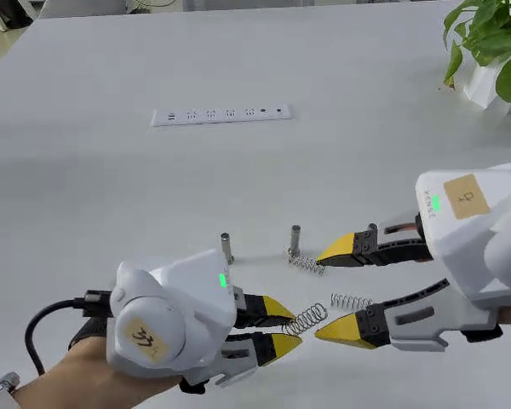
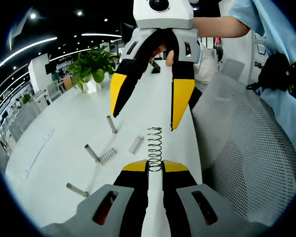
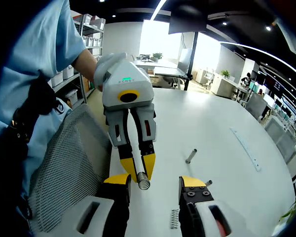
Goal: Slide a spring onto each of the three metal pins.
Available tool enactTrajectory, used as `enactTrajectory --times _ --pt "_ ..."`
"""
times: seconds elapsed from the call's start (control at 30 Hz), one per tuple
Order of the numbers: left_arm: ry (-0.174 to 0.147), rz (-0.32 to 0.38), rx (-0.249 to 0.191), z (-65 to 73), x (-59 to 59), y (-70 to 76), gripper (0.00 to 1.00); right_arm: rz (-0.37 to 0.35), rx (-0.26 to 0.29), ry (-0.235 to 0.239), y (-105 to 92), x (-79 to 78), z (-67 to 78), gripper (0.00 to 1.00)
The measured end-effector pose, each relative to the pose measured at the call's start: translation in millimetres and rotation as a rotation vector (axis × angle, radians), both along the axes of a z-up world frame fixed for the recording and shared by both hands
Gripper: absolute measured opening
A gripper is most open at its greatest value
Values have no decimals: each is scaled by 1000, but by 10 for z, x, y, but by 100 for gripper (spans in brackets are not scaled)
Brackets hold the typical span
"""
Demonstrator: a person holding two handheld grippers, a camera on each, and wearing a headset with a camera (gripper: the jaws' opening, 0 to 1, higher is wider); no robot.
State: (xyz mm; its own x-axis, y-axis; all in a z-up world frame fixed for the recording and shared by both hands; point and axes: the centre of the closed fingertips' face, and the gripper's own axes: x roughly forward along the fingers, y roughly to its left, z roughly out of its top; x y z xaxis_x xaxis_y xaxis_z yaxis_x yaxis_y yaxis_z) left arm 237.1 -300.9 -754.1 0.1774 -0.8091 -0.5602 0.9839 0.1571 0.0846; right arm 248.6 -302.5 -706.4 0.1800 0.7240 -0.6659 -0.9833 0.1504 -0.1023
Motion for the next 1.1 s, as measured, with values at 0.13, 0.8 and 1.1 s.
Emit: enactTrajectory --times 0.13,0.8,1.1 --pt "-12 -25 12 3 -26 -25 6 37 -26 13 1 -23 -33 34" --pt "-12 -46 3 21 -13 -73 6 228 -186 18 10 -206 -321 14" --pt "-8 -47 -12 41 -4 -95 6 241 -189 22 18 -194 -331 10"
